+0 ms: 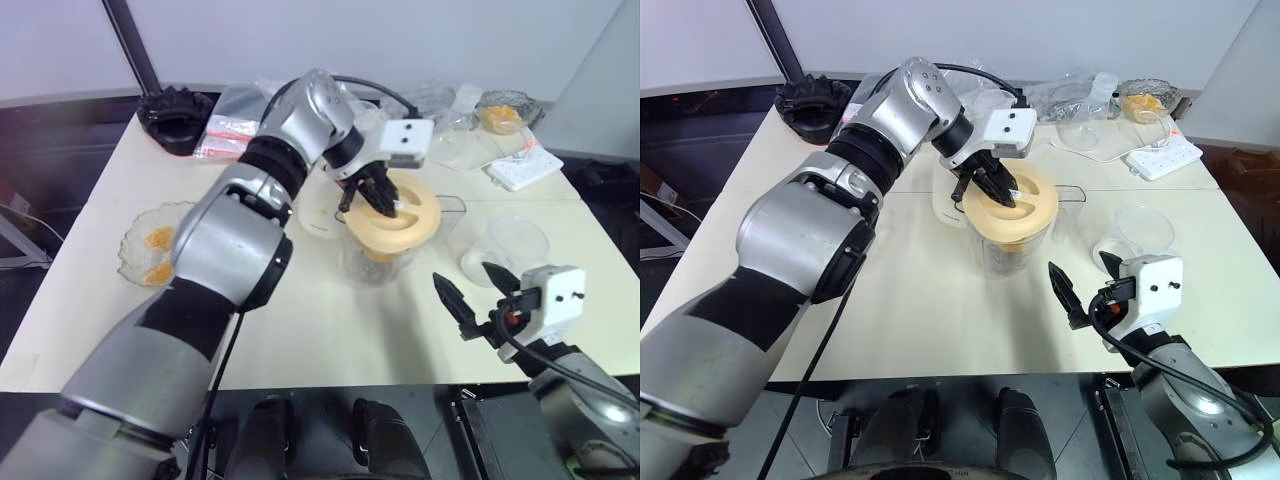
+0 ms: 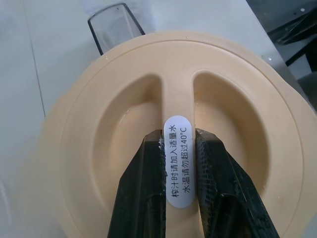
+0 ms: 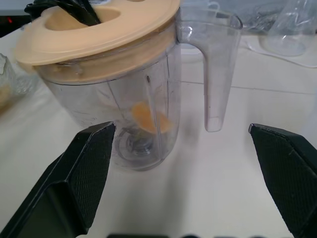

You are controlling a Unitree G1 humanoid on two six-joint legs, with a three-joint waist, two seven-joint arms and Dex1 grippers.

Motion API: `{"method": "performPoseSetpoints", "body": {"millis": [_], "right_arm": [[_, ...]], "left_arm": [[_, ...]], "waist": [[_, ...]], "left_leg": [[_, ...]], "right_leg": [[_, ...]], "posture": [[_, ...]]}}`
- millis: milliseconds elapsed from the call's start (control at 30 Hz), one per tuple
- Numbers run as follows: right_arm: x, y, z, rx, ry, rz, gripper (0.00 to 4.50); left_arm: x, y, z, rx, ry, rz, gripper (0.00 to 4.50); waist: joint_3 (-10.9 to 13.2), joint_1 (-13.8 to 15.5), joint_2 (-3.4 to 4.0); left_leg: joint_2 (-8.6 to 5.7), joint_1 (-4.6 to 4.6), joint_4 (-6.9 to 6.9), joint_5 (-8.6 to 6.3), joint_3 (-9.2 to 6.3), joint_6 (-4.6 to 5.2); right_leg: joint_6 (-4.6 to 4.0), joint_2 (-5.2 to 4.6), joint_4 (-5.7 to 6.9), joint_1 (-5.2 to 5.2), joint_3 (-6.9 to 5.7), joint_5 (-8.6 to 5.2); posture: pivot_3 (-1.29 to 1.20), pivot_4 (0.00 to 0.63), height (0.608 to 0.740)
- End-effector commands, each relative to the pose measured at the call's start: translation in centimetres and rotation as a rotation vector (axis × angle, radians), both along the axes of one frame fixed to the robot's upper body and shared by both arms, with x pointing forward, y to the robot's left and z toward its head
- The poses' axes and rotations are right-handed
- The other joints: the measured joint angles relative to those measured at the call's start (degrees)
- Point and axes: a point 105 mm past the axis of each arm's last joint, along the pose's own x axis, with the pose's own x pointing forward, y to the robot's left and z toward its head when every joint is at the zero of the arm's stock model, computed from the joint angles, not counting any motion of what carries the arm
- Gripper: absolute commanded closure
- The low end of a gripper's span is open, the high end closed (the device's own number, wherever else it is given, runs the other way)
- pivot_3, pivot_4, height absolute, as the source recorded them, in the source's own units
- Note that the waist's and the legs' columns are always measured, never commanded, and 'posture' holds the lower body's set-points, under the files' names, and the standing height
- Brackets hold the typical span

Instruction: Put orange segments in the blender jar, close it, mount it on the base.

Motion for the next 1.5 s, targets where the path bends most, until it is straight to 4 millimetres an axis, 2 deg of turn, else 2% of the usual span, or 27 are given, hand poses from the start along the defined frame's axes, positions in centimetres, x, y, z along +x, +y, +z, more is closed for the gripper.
{"method": "performPoseSetpoints", "body": {"millis": [33, 200, 333, 433, 567, 800, 1000, 1033, 1067, 1200, 1233, 1267, 1500], "right_arm": [[1.1, -0.6, -0.2, -0.024, -0.032, -0.044, 0.0], [4.3, -1.9, -2.1, -0.062, -0.036, -0.129, 0.0], [6.6, -1.0, -2.3, -0.038, -0.068, -0.108, 0.0], [8.0, -0.5, -1.7, -0.039, -0.099, -0.099, 0.0], [8.9, 0.3, -1.4, -0.032, -0.116, -0.074, 0.0], [10.7, -0.2, -1.5, -0.007, -0.139, -0.113, 0.0], [11.0, 0.8, -0.9, 0.019, -0.16, -0.064, 0.0], [11.0, 0.8, -0.9, 0.023, -0.165, -0.065, 0.54], [11.1, 0.8, -0.8, 0.025, -0.167, -0.065, 0.85], [11.0, 1.3, -0.9, 0.018, -0.163, -0.037, 3.02], [11.0, 1.4, -0.9, 0.018, -0.163, -0.035, 3.43], [10.9, 1.5, -0.9, 0.017, -0.164, -0.036, 3.61], [10.8, 1.6, -0.7, 0.016, -0.166, -0.05, 3.6]], "left_arm": [[0.2, 0.5, -1.0, 0.028, 0.013, 0.014, 4.25], [0.4, 0.5, -1.3, 0.01, 0.025, 0.041, 4.25], [0.4, 0.6, -1.6, 0.02, 0.03, 0.041, 4.25], [0.4, 0.7, -1.8, 0.033, 0.034, 0.036, 4.25], [0.2, 0.9, -1.9, 0.044, 0.04, 0.026, 4.25], [0.2, 1.0, -2.4, 0.07, 0.036, 0.012, 4.25], [0.2, 1.1, -2.9, 0.08, 0.047, 0.017, 4.25], [0.2, 1.3, -3.0, 0.084, 0.048, 0.018, 4.25], [0.2, 1.4, -3.0, 0.088, 0.049, 0.017, 4.25], [0.1, 1.5, -3.2, 0.089, 0.065, 0.013, 4.25], [0.1, 1.5, -3.3, 0.09, 0.07, 0.013, 4.25], [0.1, 1.6, -3.4, 0.089, 0.074, 0.015, 4.25], [0.4, 1.5, -4.2, 0.06, 0.095, 0.055, 4.25]], "waist": [[0.0, -0.05, 0.0], [-0.01, -0.12, 0.01], [-0.03, -0.15, 0.06], [-0.04, -0.12, 0.07], [-0.04, -0.15, 0.06], [-0.06, -0.25, 0.09], [-0.06, -0.33, 0.09], [-0.06, -0.37, 0.1], [-0.07, -0.34, 0.11], [-0.12, -0.24, 0.17], [-0.12, -0.27, 0.14], [-0.13, -0.29, 0.16], [-0.19, -0.47, 0.2]], "left_leg": [[0.0, 0.01, 0.0, 0.0, 0.0, 0.0], [0.0, 0.12, 0.0, 0.0, -0.02, 0.0], [0.0, 0.14, 0.0, 0.0, -0.02, 0.0], [-0.02, 0.14, 0.0, 0.0, -0.02, 0.0], [-0.05, 0.14, 0.0, 0.0, -0.03, 0.01], [-0.04, 0.24, 0.0, 0.0, -0.05, 0.01], [-0.03, 0.25, 0.0, 0.0, -0.07, 0.01], [-0.03, 0.26, 0.0, 0.0, -0.07, 0.01], [-0.03, 0.27, 0.0, 0.01, -0.07, 0.01], [-0.03, 0.34, 0.0, 0.0, -0.09, 0.01], [-0.02, 0.36, 0.0, 0.0, -0.09, 0.01], [-0.02, 0.36, 0.0, 0.0, -0.09, 0.01], [0.03, 0.41, -0.04, 0.0, -0.12, 0.01]], "right_leg": [[0.0, 0.0, 0.01, 0.0, 0.0, 0.0], [-0.01, 0.02, 0.03, 0.08, 0.0, 0.0], [-0.01, 0.03, 0.03, 0.1, 0.0, 0.01], [0.0, 0.05, 0.05, 0.09, 0.0, 0.0], [-0.01, 0.05, 0.06, 0.1, 0.0, 0.01], [0.0, 0.1, 0.13, 0.14, 0.0, 0.01], [-0.01, 0.14, 0.15, 0.15, 0.0, 0.01], [-0.01, 0.14, 0.15, 0.15, 0.0, 0.01], [-0.01, 0.14, 0.16, 0.15, 0.0, 0.01], [-0.01, 0.14, 0.18, 0.22, 0.0, 0.01], [-0.01, 0.15, 0.17, 0.24, 0.0, 0.01], [-0.01, 0.15, 0.17, 0.24, 0.0, 0.01], [-0.01, 0.24, 0.17, 0.26, 0.0, 0.0]], "posture": [[0.0, 0.15, 0.74], [0.0, 0.15, 0.74], [0.0, 0.15, 0.74], [0.0, 0.15, 0.74], [0.0, 0.15, 0.74], [0.0, 0.15, 0.74], [0.0, 0.15, 0.74], [0.0, 0.15, 0.74], [0.0, 0.15, 0.74], [0.0, 0.15, 0.74], [0.0, 0.15, 0.74], [0.0, 0.15, 0.74], [0.0, 0.15, 0.74]]}}
